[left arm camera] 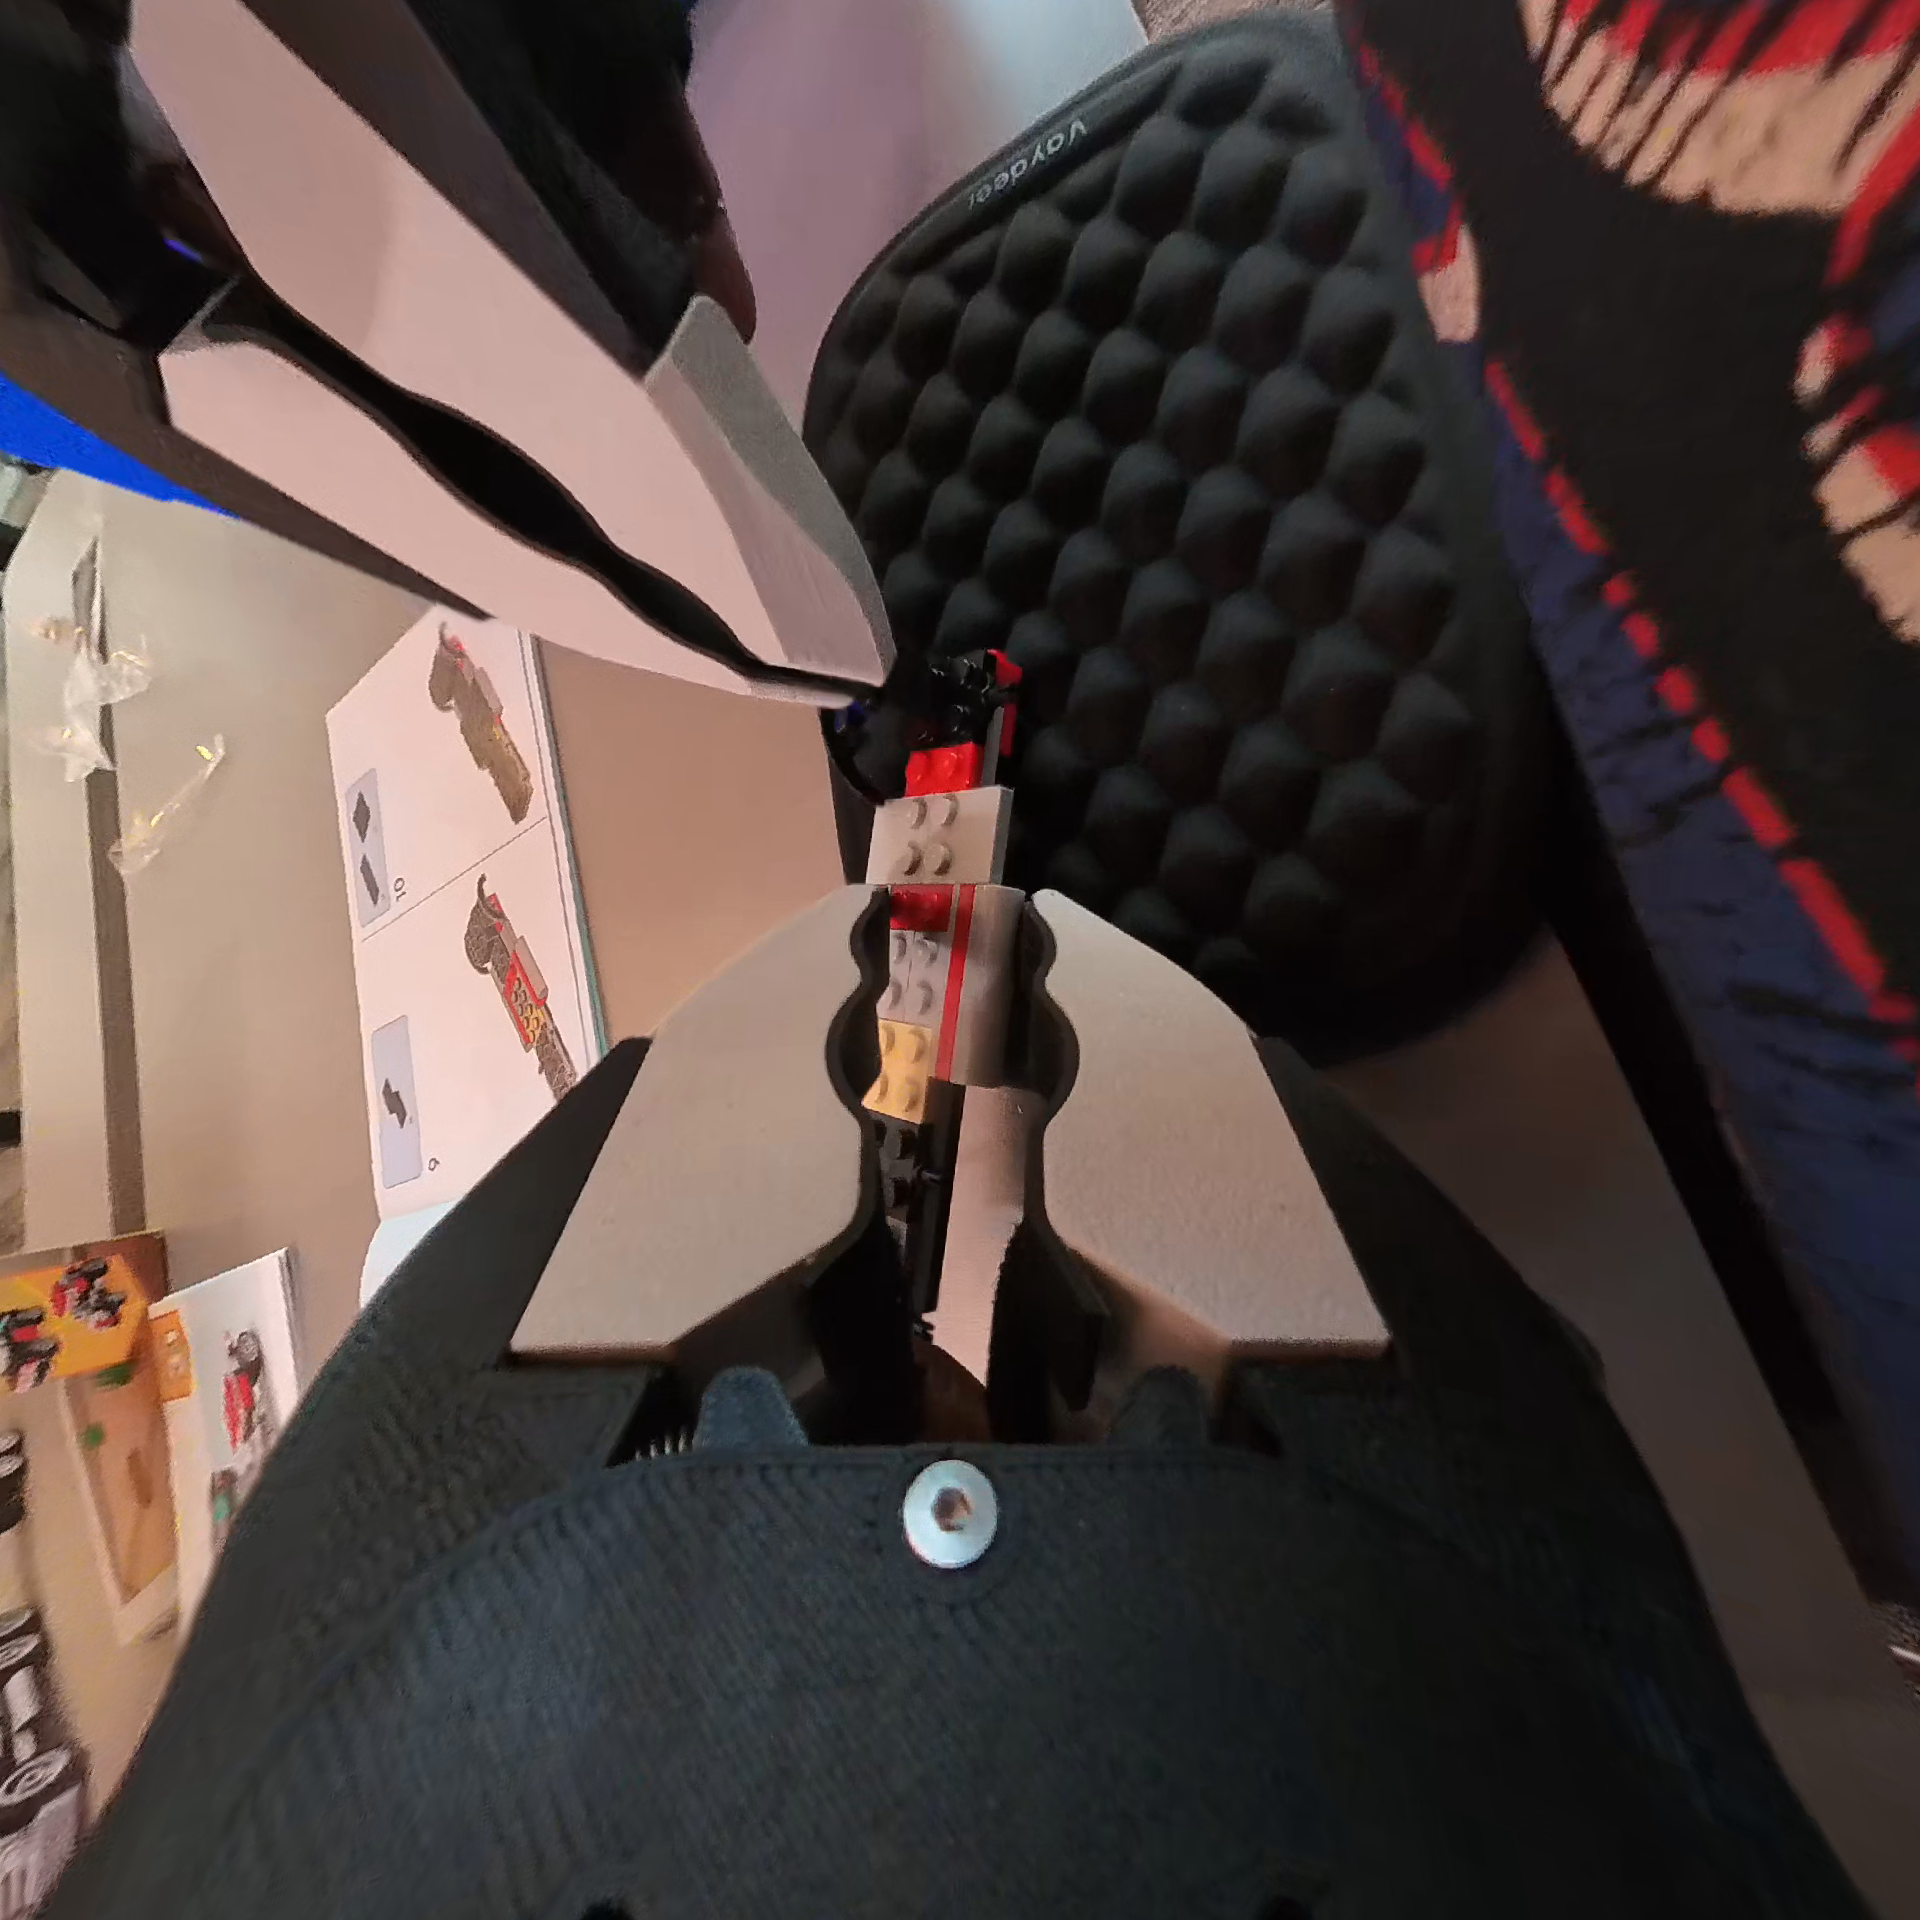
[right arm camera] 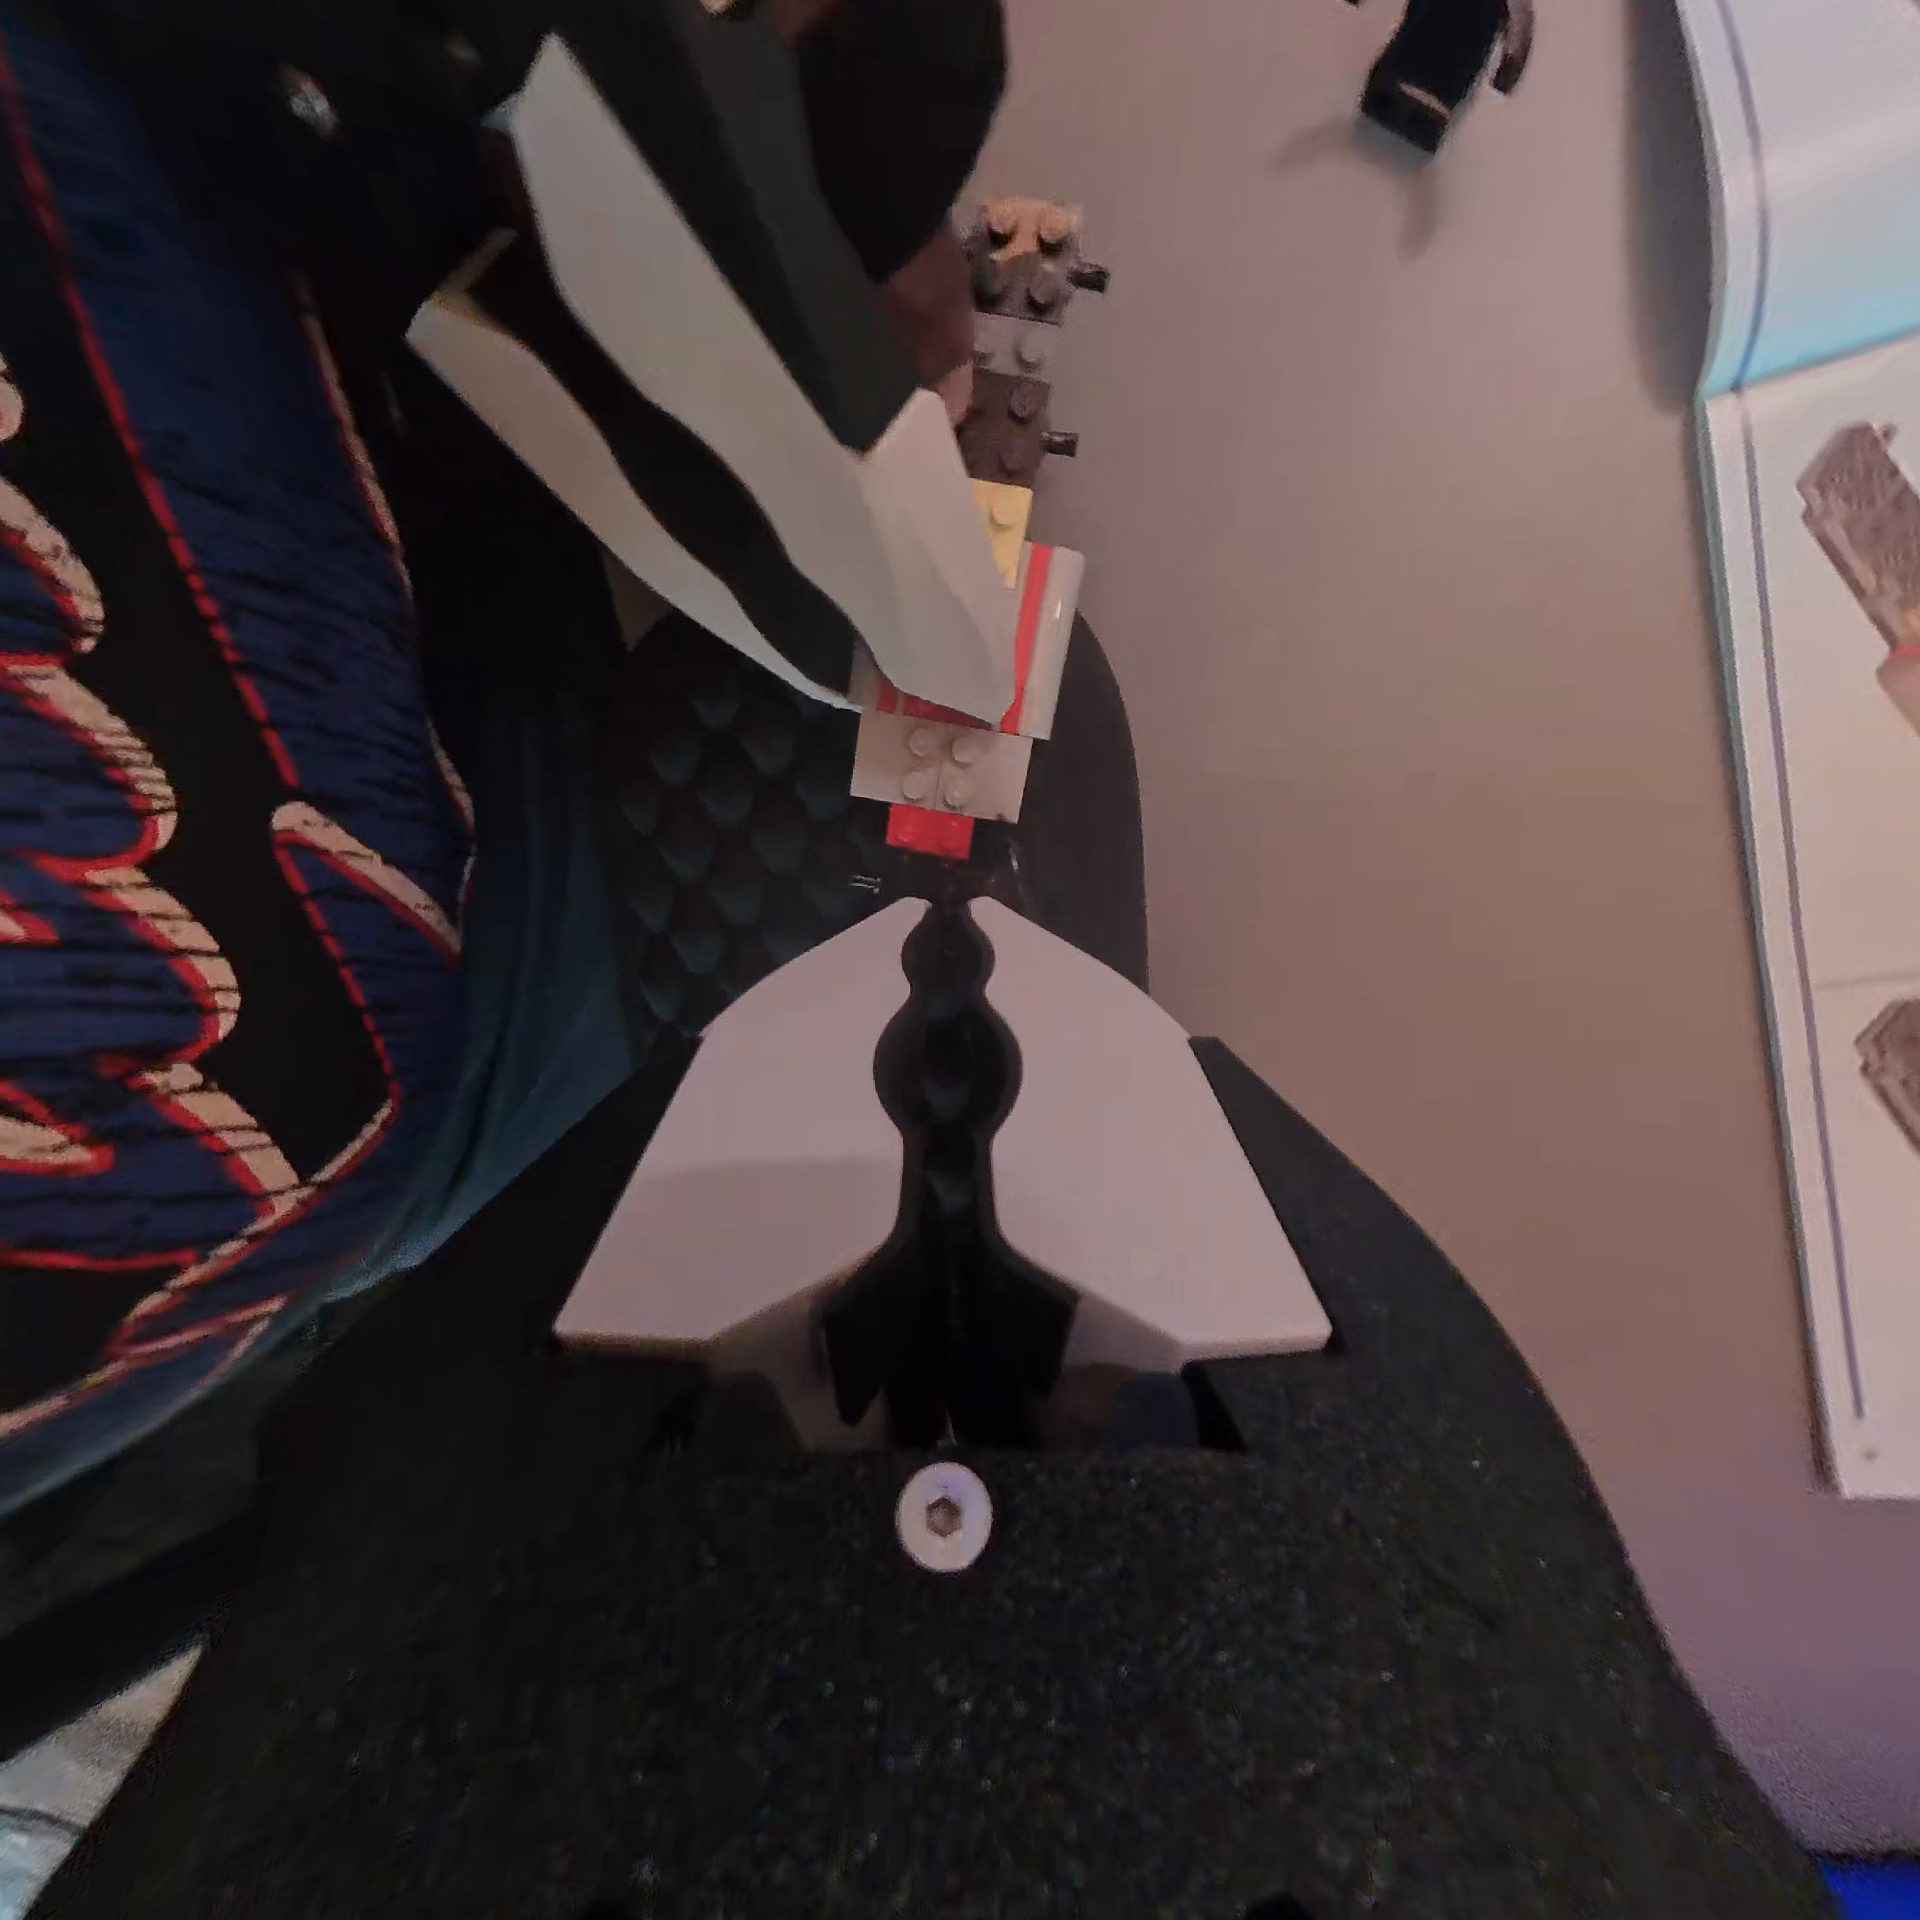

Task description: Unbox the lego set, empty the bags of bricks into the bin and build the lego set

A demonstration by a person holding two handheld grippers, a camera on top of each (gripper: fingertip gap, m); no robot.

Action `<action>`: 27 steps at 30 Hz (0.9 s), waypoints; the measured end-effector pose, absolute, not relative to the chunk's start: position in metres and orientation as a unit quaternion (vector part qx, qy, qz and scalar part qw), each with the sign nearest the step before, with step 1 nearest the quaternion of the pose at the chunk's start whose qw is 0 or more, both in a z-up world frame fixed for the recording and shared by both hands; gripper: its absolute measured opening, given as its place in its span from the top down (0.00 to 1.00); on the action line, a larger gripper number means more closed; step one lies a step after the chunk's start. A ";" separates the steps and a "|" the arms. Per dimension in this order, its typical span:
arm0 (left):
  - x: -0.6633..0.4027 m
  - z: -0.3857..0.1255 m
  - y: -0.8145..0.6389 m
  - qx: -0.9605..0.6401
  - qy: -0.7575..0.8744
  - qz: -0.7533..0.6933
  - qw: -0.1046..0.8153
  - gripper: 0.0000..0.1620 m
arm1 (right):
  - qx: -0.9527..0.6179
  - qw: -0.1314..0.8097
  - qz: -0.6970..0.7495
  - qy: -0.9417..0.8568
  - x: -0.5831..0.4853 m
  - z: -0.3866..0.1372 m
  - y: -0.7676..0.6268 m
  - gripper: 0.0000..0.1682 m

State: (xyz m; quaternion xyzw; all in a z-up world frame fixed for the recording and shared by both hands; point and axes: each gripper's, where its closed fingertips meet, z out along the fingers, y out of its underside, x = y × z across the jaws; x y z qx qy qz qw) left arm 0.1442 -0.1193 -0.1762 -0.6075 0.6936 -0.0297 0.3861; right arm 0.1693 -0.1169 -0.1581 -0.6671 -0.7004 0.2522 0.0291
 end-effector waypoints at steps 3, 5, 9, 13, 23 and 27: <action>0.144 -0.176 -0.118 -0.608 0.688 -0.001 0.397 0.86 | -0.684 0.041 0.234 -0.690 0.169 -0.158 -0.119 0.98; 0.144 -0.175 -0.118 -0.612 0.680 0.007 0.404 0.86 | -0.697 0.044 0.224 -0.680 0.169 -0.158 -0.119 0.98; 0.144 -0.175 -0.117 -0.614 0.671 0.014 0.416 0.86 | -0.704 0.064 0.199 -0.679 0.167 -0.160 -0.119 0.98; 0.145 -0.175 -0.115 -0.611 0.669 0.018 0.423 0.86 | -0.715 0.077 0.183 -0.670 0.168 -0.161 -0.120 0.98; 0.145 -0.176 -0.113 -0.616 0.664 0.035 0.423 0.87 | -0.727 0.169 0.108 -0.656 0.167 -0.164 -0.120 0.98; 0.146 -0.176 -0.112 -0.615 0.665 0.036 0.423 0.87 | -0.724 0.172 0.106 -0.659 0.166 -0.165 -0.121 0.98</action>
